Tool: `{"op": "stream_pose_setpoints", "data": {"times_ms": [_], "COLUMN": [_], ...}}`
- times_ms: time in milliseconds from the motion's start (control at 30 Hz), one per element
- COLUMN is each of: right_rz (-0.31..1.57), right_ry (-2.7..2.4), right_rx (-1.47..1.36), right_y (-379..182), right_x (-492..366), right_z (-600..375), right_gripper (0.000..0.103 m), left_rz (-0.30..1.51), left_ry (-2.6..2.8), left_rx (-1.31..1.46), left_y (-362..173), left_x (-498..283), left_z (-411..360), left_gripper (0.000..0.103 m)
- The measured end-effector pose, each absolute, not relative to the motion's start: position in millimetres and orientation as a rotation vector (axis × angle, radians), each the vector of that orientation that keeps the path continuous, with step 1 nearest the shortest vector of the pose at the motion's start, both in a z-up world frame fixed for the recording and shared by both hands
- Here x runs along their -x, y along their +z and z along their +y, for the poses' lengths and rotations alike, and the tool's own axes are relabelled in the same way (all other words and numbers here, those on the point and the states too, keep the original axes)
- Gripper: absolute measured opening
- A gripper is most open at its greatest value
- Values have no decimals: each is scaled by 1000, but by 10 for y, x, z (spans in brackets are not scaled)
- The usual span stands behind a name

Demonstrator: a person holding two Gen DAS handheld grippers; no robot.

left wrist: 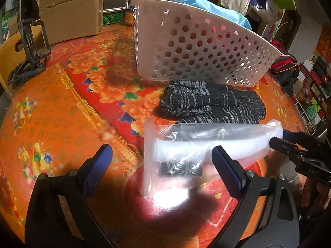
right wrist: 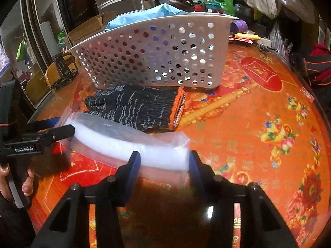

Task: Organize soft objects
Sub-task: 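Close both grippers on the clear plastic bag and lift it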

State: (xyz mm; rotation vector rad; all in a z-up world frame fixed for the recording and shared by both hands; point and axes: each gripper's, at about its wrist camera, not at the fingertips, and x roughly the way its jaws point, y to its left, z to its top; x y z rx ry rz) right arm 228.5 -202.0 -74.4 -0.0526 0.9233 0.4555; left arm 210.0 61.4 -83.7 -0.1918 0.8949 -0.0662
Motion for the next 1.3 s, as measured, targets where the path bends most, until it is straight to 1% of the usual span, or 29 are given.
{"op": "stream_pose_setpoints", "data": {"times_ms": [67, 133, 167, 200, 233, 267, 300, 333, 467, 567, 600, 667, 867, 1100, 1300], "right_rz": [922, 920, 920, 920, 920, 920, 921, 922, 927, 926, 927, 930, 915, 847, 794], "right_ry": [452, 443, 444, 444, 446, 446, 446, 448, 468, 468, 472, 479, 477, 491, 490], "right_rx": [62, 80, 84, 85, 83, 77, 69, 59, 29, 40, 38, 20, 16, -28, -37], "right_y": [-746, -745, -747, -747, -749, -748, -748, -748, -751, -747, -749, -752, -732, -636, -557], "right_x": [-2285, -2278, -2272, -2270, -2268, -2271, -2275, -2279, -2262, -2244, -2243, -2247, -2218, -2111, -2028], "right_z": [-2011, -1990, -1986, -1989, -1998, -2009, -2017, -2031, -2042, -2016, -2013, -2029, -2036, -2099, -2117], "right_gripper": [43, 41, 40, 40, 39, 38, 37, 32, 19, 14, 13, 11, 10, 10, 10], "left_rz": [898, 903, 903, 900, 894, 888, 884, 883, 873, 866, 864, 847, 812, 686, 651], "left_ry": [-71, -73, -74, -76, -77, -82, -95, -104, -112, -128, -126, -117, -118, -119, -127], "left_rx": [181, 162, 147, 138, 128, 133, 142, 145, 194, 251, 258, 275, 289, 246, 252], "left_y": [-840, -845, -844, -837, -825, -820, -816, -812, -805, -811, -808, -792, -747, -552, -485], "left_x": [-2099, -2105, -2099, -2090, -2077, -2058, -2049, -2041, -2011, -1991, -1987, -1953, -1894, -1680, -1610], "left_z": [593, 558, 528, 504, 478, 468, 463, 454, 529, 637, 652, 700, 750, 677, 698], "left_gripper": [95, 91, 81, 67, 62, 52, 46, 45, 32, 26, 19, 14, 9, 8, 8]}}
